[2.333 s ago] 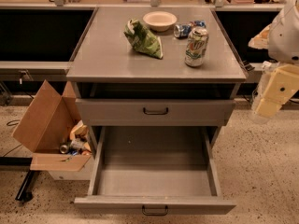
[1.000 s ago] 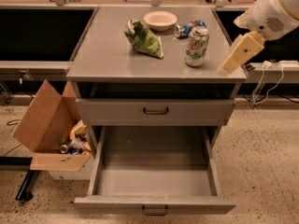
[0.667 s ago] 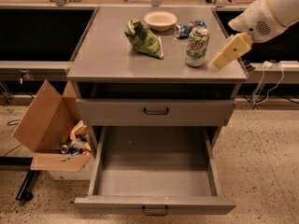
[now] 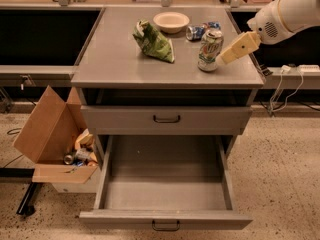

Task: Place 7up can into middle drawer

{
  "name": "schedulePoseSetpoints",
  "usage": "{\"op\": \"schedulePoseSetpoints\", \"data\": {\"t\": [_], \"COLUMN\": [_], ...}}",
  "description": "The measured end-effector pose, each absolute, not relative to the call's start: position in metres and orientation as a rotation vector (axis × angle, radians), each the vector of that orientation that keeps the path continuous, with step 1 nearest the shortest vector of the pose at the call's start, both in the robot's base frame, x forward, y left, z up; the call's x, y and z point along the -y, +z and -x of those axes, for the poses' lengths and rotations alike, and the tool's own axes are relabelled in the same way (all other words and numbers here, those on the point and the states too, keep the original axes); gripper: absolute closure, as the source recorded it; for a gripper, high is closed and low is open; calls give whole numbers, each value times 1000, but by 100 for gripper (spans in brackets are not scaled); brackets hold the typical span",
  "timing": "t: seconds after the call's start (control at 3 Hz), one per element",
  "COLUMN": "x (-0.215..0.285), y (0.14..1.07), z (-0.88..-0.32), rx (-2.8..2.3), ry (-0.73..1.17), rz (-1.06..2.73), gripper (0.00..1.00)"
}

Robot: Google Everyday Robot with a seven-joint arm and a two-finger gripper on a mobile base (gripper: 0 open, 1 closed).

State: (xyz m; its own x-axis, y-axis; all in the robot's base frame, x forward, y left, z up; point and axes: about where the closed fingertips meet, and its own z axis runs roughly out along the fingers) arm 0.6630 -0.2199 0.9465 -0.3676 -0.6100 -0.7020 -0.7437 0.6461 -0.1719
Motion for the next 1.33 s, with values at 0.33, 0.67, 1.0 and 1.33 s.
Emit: {"op": "schedulePoseSetpoints", "data": {"t": [0.33, 0.67, 1.0, 1.33], "x": [220, 221, 231, 237], "y": [946, 942, 934, 923], "z": [-663, -678, -706, -736], "rx": [-2097, -2091, -2069, -2046], "ry": [222, 223, 246, 278], "rz": [1049, 1014, 945, 887], "gripper": [0, 0, 0, 0]}}
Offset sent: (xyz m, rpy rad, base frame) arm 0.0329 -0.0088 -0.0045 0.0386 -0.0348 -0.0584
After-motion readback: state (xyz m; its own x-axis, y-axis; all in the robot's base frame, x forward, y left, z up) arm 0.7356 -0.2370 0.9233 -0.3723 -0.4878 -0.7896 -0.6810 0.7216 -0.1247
